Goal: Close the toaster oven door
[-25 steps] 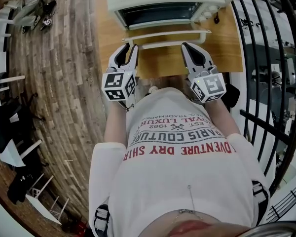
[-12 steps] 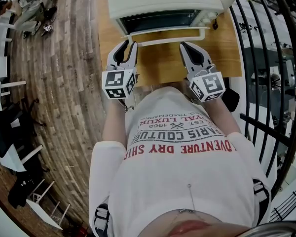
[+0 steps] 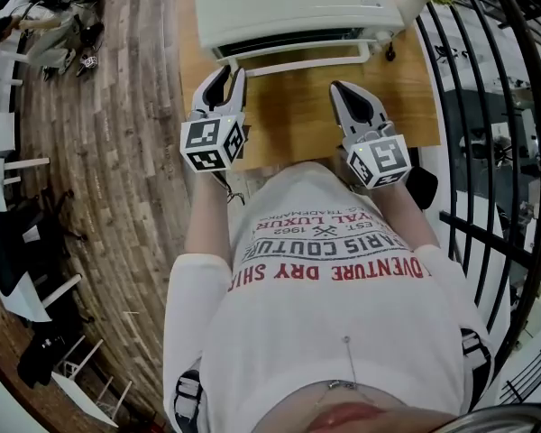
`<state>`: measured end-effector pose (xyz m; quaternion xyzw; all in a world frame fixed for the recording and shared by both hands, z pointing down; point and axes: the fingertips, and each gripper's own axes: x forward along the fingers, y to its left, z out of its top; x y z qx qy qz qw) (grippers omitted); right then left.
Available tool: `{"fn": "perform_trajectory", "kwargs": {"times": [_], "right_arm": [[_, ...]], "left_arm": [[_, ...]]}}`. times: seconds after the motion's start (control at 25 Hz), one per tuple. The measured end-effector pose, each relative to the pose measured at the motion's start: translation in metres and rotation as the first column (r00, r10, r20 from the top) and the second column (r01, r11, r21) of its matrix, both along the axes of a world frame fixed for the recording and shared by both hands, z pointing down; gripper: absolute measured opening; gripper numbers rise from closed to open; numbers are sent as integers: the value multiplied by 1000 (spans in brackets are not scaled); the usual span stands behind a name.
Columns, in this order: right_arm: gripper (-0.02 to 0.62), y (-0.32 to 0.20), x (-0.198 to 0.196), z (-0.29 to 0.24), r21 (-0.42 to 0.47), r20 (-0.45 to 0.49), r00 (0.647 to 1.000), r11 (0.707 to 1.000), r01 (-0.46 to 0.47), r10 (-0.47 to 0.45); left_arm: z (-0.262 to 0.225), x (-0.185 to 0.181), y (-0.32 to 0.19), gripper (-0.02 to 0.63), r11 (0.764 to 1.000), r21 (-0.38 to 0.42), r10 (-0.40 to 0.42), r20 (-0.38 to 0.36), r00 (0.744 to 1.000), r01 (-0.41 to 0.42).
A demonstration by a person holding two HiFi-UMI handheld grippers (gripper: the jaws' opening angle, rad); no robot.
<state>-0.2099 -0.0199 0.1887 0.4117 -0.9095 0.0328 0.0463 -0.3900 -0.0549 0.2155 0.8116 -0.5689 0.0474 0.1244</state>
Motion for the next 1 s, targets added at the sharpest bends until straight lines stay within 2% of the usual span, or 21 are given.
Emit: {"fn": "perform_trajectory", "kwargs": {"times": [0.36, 0.6, 0.92, 1.0], "right_arm": [[-14, -3, 1, 1, -3, -18, 1000, 1000, -20, 20], [-14, -4, 8, -3, 0, -17, 999, 999, -45, 45], [-14, -4, 19, -1, -9, -10, 997, 997, -71, 71], [-14, -3, 20, -4, -1, -10, 997, 997, -75, 75]], "left_arm": [[-7, -7, -19, 103, 1000, 26, -17, 32, 999, 16], [-9, -12, -28, 104, 1000, 21, 3, 4, 1000, -3], [-10, -16, -31, 107, 1000, -4, 22, 4, 1000, -22], [-15, -16, -30, 107, 1000, 2, 28, 32, 999, -28]]}}
